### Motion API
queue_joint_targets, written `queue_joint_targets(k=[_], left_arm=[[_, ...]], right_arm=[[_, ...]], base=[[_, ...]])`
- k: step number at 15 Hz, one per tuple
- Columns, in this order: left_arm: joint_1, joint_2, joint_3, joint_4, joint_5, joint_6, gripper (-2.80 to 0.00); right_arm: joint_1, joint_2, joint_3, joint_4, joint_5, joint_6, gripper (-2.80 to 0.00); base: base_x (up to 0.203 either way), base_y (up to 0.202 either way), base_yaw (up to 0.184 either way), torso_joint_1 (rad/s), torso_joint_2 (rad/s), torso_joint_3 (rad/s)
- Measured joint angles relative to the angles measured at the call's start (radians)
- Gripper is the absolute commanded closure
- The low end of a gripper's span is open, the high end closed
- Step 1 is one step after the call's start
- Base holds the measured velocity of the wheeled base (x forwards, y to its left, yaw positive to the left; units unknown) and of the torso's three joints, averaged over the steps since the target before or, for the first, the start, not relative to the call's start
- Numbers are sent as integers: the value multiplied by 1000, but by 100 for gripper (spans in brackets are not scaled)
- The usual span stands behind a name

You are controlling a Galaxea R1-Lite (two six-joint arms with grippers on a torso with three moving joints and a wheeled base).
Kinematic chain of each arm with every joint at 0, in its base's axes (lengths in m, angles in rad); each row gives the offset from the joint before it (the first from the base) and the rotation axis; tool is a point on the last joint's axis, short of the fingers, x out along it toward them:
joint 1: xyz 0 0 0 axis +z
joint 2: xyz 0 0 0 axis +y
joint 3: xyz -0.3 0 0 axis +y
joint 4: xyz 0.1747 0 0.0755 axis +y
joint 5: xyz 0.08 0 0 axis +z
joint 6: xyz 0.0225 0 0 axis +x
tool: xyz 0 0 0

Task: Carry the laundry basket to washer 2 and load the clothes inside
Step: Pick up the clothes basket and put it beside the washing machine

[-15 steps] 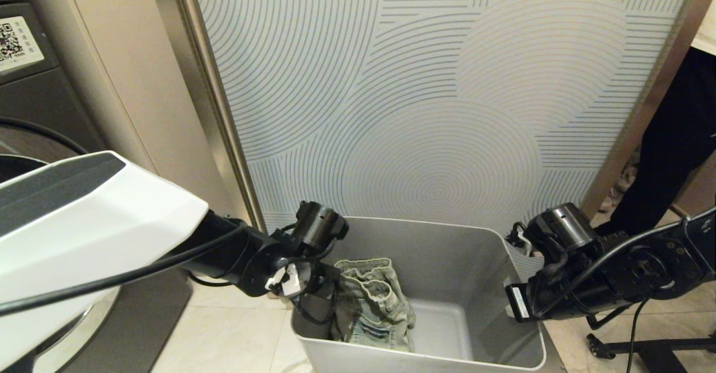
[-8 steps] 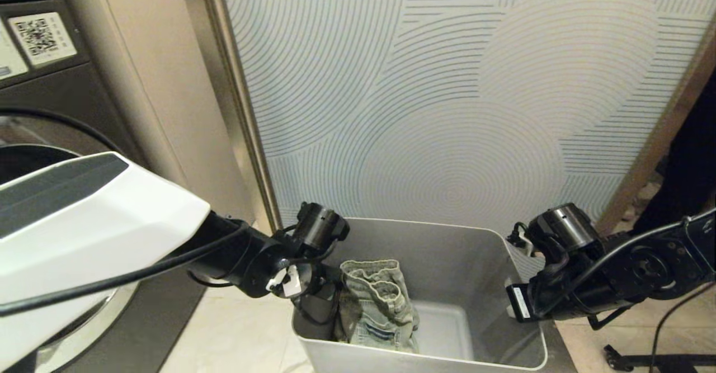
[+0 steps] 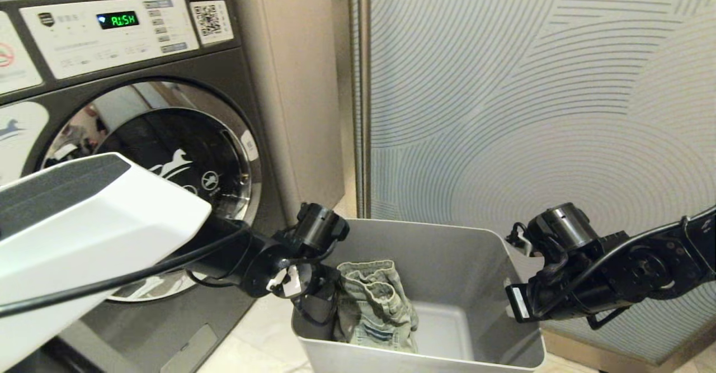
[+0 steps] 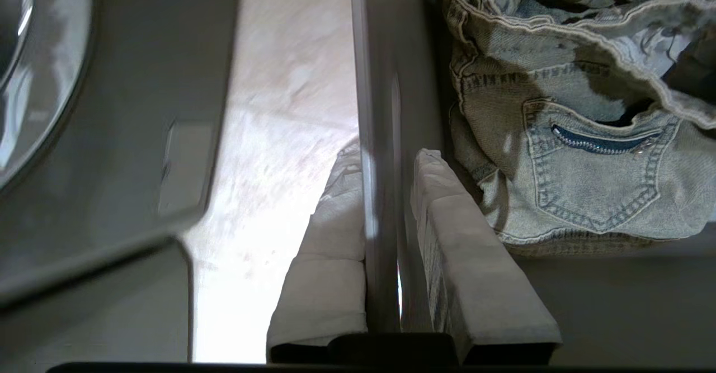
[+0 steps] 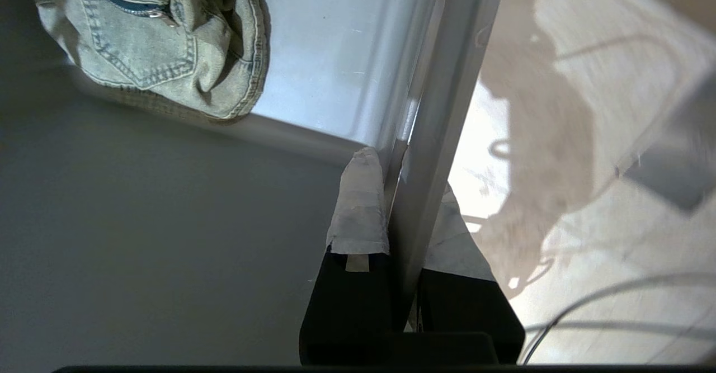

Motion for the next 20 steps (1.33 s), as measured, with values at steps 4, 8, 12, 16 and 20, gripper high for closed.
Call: queue_joint_targets(k=[4, 8, 12, 16, 20], left_arm=[[0, 11, -5, -3, 0, 0, 0], [0, 20, -5, -4, 0, 0, 0], [0, 22, -5, -4, 0, -1, 0], [0, 24, -4, -4, 0, -13, 0], [0, 27, -3, -4, 1, -24, 0]], right_arm=[[0, 4, -2, 0, 0, -2, 0], [0, 13, -4, 0, -1, -1, 0], [0, 18, -7, 0, 0, -9, 0], [0, 18, -8, 0, 0, -10, 0], [0, 20, -7, 0, 0, -14, 0]], base=[[1, -7, 178, 2, 1, 0], [1, -10, 175, 3, 2, 1], [1, -6, 173, 1, 2, 2], [2, -9, 174, 2, 1, 2], [1, -9, 176, 0, 0, 4]])
